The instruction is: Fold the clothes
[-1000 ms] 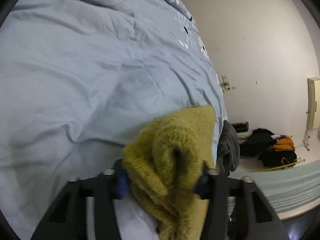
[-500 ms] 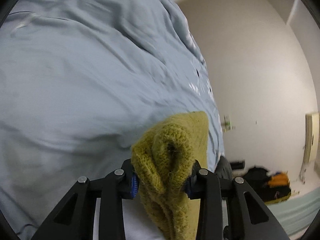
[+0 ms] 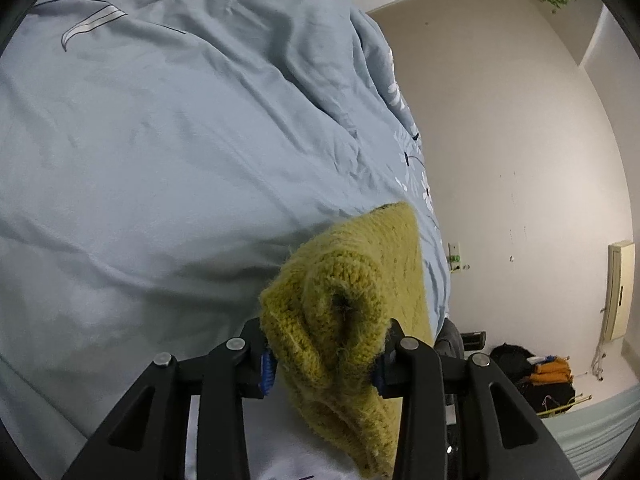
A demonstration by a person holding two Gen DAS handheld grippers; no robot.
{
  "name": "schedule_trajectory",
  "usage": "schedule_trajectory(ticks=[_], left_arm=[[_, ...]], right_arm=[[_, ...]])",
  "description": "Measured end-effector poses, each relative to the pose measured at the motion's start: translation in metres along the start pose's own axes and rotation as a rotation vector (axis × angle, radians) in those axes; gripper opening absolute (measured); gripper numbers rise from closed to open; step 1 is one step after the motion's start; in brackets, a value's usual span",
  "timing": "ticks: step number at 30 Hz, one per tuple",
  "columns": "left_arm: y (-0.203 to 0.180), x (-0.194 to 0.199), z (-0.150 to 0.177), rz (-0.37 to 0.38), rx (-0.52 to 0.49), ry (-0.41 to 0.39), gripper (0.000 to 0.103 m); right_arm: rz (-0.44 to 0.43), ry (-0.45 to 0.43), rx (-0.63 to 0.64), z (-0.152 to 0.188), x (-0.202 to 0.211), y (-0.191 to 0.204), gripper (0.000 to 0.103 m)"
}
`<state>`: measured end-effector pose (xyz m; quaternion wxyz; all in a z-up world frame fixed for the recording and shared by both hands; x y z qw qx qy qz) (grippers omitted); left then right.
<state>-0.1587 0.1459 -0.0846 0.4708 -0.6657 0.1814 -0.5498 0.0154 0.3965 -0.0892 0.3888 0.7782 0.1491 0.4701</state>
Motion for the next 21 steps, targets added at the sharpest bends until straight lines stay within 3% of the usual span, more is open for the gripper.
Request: schedule_trajectory(ticks=[5, 13, 16, 18, 21], left_arm=[[0.006, 0.000, -0.001, 0.016, 0.021, 0.023, 0.039], [0.012, 0.005, 0.002, 0.030, 0.043, 0.044, 0.039], [0.011, 0.006, 0.002, 0.027, 0.037, 0.042, 0.039], [0.009, 0.006, 0.002, 0.023, 0.028, 0.038, 0.039], [0.001, 0.008, 0.005, 0.016, -0.005, 0.033, 0.039]], right_arm=[[0.017, -0.008, -0.031, -0.008, -0.013, -0.007, 0.095], [-0.005, -0.093, -0.082, -0.023, -0.007, -0.011, 0.093], [-0.014, -0.115, -0.072, -0.027, -0.001, -0.010, 0.079], [0.004, -0.119, -0.058, -0.029, 0.003, -0.013, 0.060], [0.007, -0.130, -0.042, -0.033, 0.007, -0.011, 0.042]])
Point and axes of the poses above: each gripper's, at about its wrist camera, not at the fingertips, and x roughly against the way its jaws point, y to its left, z to its underside, the point moved 9 cm from there along -x, roughly the way its jaws point, and after that the axes turned 14 degrees about x, right-handed, at the moved point
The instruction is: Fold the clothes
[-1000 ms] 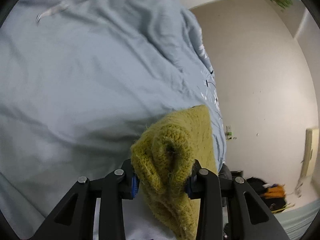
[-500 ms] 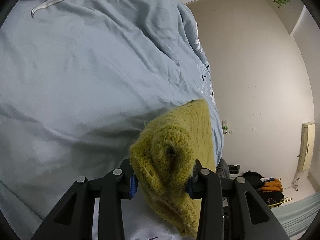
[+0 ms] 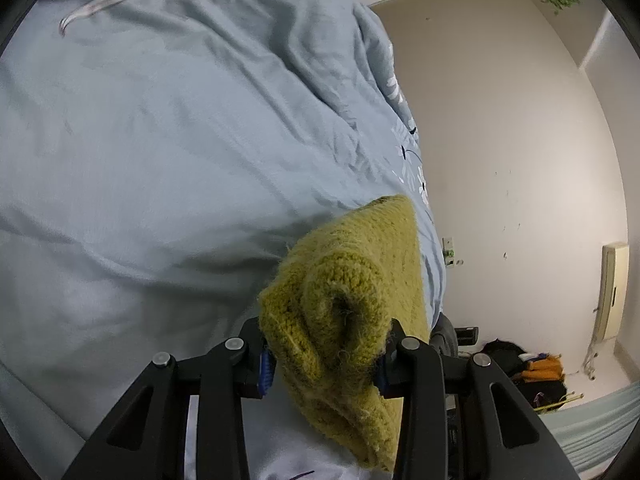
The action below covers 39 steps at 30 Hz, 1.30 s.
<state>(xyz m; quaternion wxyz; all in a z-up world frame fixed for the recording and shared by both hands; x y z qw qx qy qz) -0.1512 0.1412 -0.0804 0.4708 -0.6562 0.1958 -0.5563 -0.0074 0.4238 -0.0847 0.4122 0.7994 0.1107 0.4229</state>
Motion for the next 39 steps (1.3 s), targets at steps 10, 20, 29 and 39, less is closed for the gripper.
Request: schedule_trajectory(ticks=[10, 20, 29, 39], left_arm=[[-0.094, -0.003, 0.039, 0.060, -0.274, 0.035, 0.038], [-0.185, -0.067, 0.124, 0.220, -0.412, 0.208, 0.039], [-0.109, -0.146, 0.171, -0.053, -0.427, 0.355, 0.039], [-0.091, -0.145, 0.169, -0.119, -0.405, 0.415, 0.059]], right_arm=[[0.001, -0.081, 0.192, -0.049, 0.046, 0.042, 0.037], [0.140, -0.263, 0.334, -0.111, 0.171, 0.033, 0.037], [0.208, -0.191, 0.166, -0.068, 0.181, -0.083, 0.037], [0.123, -0.217, 0.032, -0.044, 0.172, -0.122, 0.039]])
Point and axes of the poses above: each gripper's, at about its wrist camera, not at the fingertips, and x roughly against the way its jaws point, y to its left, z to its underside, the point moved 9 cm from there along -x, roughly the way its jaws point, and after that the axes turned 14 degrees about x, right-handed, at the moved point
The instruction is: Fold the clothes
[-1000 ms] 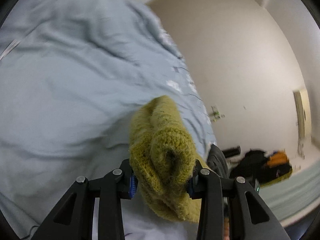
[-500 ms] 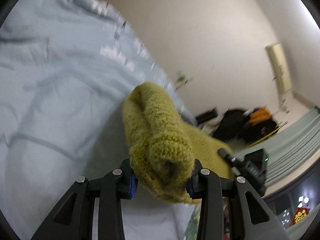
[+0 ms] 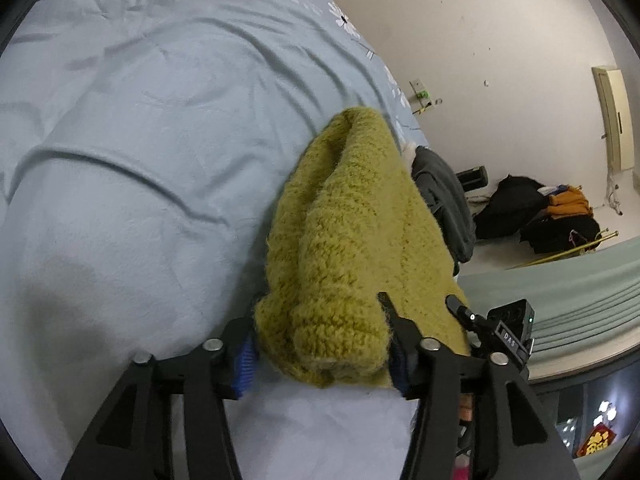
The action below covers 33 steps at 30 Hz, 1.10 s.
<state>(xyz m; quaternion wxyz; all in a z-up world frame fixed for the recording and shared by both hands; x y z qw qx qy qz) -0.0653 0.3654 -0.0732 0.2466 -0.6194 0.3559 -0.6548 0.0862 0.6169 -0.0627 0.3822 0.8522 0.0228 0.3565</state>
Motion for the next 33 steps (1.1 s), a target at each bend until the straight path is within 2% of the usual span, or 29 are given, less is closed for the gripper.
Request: schedule_trajectory(ticks=[5, 7, 9, 11, 14, 19, 23, 27, 33], left_arm=[[0.008, 0.028, -0.023, -0.035, 0.011, -0.079, 0.066], [0.008, 0.042, -0.037, -0.038, 0.006, -0.127, 0.074], [0.006, 0.045, -0.047, -0.051, -0.008, -0.136, 0.077], [0.001, 0.034, -0.053, -0.052, -0.044, -0.084, 0.078], [-0.001, 0.003, -0.056, -0.116, -0.095, -0.002, 0.078], [-0.007, -0.036, -0.057, -0.108, -0.123, 0.110, 0.078], [-0.018, -0.050, -0.052, -0.101, -0.162, 0.161, 0.078], [-0.025, -0.057, -0.047, -0.110, -0.208, 0.192, 0.078], [-0.020, -0.048, -0.054, -0.051, -0.143, 0.198, 0.077]], right_arm=[[0.010, 0.018, 0.000, 0.004, -0.005, -0.005, 0.044], [0.011, 0.021, -0.001, 0.004, -0.006, -0.007, 0.048], [0.024, 0.030, -0.006, 0.006, -0.007, -0.010, 0.055], [0.035, 0.037, -0.009, 0.007, -0.006, -0.012, 0.061], [0.032, 0.041, -0.017, 0.010, -0.003, -0.017, 0.068], [-0.009, 0.044, -0.062, 0.016, -0.004, -0.027, 0.080], [-0.066, 0.048, -0.117, 0.017, -0.016, -0.034, 0.086], [-0.096, 0.048, -0.134, 0.015, -0.026, -0.034, 0.087], [-0.114, 0.029, -0.134, 0.014, -0.025, -0.032, 0.086]])
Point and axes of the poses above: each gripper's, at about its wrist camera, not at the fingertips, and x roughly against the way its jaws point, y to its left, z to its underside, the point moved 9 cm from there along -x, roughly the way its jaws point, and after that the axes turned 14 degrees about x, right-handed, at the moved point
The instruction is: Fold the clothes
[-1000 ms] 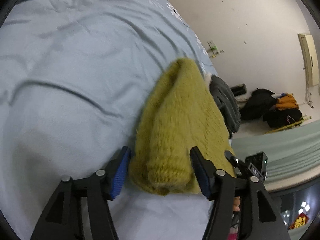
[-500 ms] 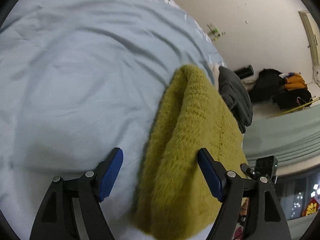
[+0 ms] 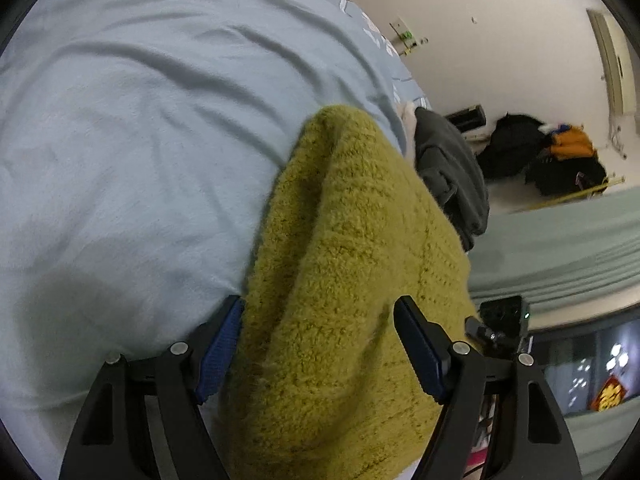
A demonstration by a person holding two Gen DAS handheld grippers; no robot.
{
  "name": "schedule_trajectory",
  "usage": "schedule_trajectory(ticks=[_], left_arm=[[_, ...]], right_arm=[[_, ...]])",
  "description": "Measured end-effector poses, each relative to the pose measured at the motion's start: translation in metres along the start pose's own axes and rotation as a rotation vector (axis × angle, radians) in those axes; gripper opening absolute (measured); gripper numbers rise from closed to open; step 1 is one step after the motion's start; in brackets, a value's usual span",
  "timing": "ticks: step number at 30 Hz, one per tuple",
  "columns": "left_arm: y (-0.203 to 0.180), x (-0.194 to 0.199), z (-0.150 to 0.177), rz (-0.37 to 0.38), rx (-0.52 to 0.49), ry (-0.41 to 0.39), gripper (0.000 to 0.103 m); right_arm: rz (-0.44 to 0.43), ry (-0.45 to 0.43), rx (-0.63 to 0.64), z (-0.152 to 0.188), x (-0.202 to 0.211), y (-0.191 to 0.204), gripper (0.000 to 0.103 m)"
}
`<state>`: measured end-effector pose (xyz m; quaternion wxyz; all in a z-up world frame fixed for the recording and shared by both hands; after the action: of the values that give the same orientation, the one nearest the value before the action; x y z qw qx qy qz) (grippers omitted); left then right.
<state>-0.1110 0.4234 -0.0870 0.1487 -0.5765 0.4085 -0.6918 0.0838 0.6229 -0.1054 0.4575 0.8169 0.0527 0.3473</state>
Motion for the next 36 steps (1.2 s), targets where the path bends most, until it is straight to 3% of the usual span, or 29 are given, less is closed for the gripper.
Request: schedule_trajectory(ticks=[3, 4, 6, 12, 14, 24, 30, 36], left_arm=[[0.000, 0.002, 0.001, -0.029, -0.016, -0.011, 0.075], [-0.001, 0.003, 0.001, -0.051, -0.024, -0.021, 0.069], [0.000, 0.006, 0.002, -0.059, -0.014, -0.030, 0.059], [-0.008, 0.020, 0.007, -0.100, -0.049, -0.075, 0.032], [-0.018, 0.032, 0.011, -0.127, -0.109, -0.109, 0.031], [-0.121, 0.040, 0.013, -0.094, -0.294, -0.160, 0.030], [-0.203, -0.004, -0.014, -0.036, -0.371, -0.139, 0.030], [-0.273, -0.063, -0.058, 0.004, -0.428, -0.144, 0.030]], right_arm=[[-0.019, -0.014, 0.012, 0.001, 0.003, 0.006, 0.082], [-0.006, -0.017, 0.024, 0.001, 0.004, 0.008, 0.079], [0.017, -0.023, 0.041, -0.002, 0.008, 0.011, 0.062], [0.036, -0.047, 0.077, -0.005, 0.024, 0.024, 0.043], [0.044, -0.048, 0.103, -0.008, 0.028, 0.033, 0.041], [0.080, -0.073, 0.261, -0.049, 0.082, 0.065, 0.040], [0.193, -0.145, 0.380, -0.110, 0.148, 0.074, 0.039], [0.296, -0.179, 0.416, -0.196, 0.193, 0.051, 0.040]])
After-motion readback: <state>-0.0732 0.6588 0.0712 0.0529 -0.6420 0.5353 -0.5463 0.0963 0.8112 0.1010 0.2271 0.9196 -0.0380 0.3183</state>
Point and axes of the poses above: each gripper's, at about its wrist camera, not at the fingertips, and x roughly against the way its jaws point, y to its left, z to its underside, the point moved 9 cm from there along -x, roughly the way its jaws point, and after that the axes turned 14 degrees about x, right-handed, at the moved point
